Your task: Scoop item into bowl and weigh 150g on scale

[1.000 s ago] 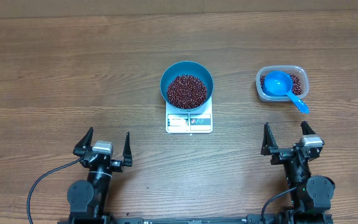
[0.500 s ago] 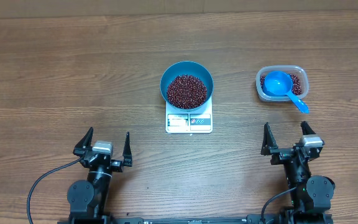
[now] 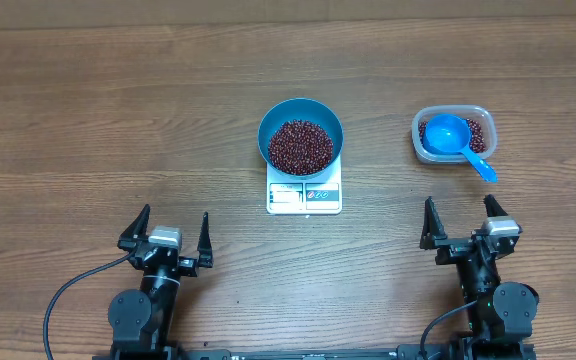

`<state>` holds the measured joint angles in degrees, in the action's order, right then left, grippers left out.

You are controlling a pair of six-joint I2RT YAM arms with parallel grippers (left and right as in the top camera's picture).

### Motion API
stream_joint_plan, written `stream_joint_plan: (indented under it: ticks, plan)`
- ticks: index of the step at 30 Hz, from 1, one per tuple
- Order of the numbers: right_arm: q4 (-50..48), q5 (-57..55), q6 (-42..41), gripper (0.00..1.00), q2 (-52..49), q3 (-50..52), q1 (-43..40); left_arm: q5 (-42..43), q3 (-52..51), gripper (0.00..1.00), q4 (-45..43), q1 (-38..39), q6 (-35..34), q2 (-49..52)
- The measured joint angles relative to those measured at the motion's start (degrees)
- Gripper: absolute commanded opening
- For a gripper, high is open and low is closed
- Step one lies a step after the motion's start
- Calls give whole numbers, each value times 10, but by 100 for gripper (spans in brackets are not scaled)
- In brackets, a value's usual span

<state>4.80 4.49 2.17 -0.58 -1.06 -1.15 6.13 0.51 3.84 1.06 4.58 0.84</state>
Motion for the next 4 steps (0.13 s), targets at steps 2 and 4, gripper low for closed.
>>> stream_joint_plan:
  ticks: [2,4]
  plan:
    - [0,0,0,100,0,0,0,0,0,99,0,0,0,0]
    - [0,0,0,100,0,0,0,0,0,99,0,0,0,0]
